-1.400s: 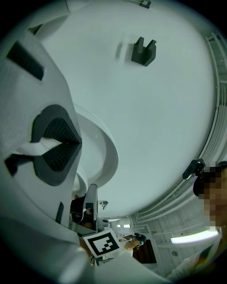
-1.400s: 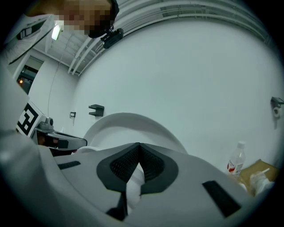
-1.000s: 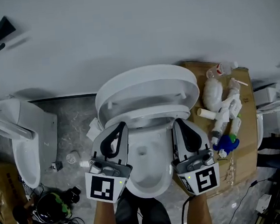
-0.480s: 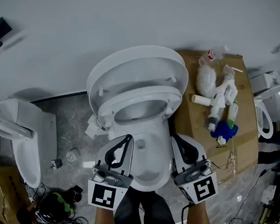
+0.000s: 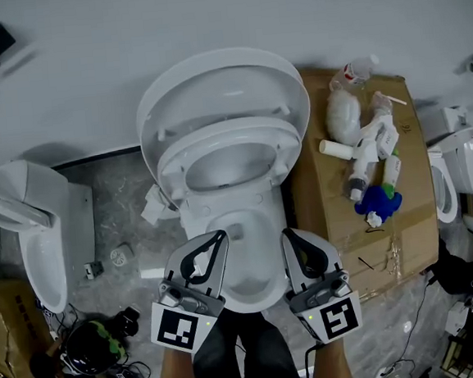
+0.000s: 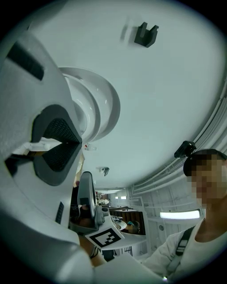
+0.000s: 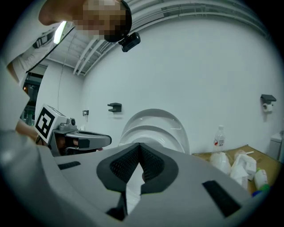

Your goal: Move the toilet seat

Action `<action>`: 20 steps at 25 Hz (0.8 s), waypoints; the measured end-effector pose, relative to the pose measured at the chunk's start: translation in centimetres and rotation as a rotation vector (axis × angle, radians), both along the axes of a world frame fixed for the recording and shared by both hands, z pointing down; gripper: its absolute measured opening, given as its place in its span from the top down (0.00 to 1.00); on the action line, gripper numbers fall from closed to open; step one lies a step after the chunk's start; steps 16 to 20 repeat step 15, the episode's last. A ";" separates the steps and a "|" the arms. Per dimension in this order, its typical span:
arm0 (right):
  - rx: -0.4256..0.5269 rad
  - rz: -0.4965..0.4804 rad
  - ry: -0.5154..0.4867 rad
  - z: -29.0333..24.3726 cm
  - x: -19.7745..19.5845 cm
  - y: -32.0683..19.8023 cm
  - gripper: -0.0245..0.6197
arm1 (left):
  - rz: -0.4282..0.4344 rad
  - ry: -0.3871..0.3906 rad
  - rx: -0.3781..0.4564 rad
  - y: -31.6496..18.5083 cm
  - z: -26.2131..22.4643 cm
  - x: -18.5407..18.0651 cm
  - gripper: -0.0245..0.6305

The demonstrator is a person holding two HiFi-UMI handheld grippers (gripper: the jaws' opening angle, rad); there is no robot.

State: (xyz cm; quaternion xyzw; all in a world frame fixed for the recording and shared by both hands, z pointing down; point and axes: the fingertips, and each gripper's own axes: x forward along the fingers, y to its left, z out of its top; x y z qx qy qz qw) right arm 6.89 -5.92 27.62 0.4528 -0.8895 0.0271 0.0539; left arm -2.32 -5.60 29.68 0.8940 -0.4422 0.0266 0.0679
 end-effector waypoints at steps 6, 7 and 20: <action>-0.005 -0.009 0.011 -0.1 -0.2 0.8 0.94 | 0.004 0.004 0.000 0.7 0.0 0.1 0.95; -0.003 -0.009 0.013 -0.2 -0.2 0.8 0.94 | 0.004 0.003 0.000 0.8 0.0 0.0 0.95; 0.015 -0.020 0.018 -0.6 -0.8 1.1 0.94 | 0.006 0.003 0.000 1.2 0.1 -0.3 0.95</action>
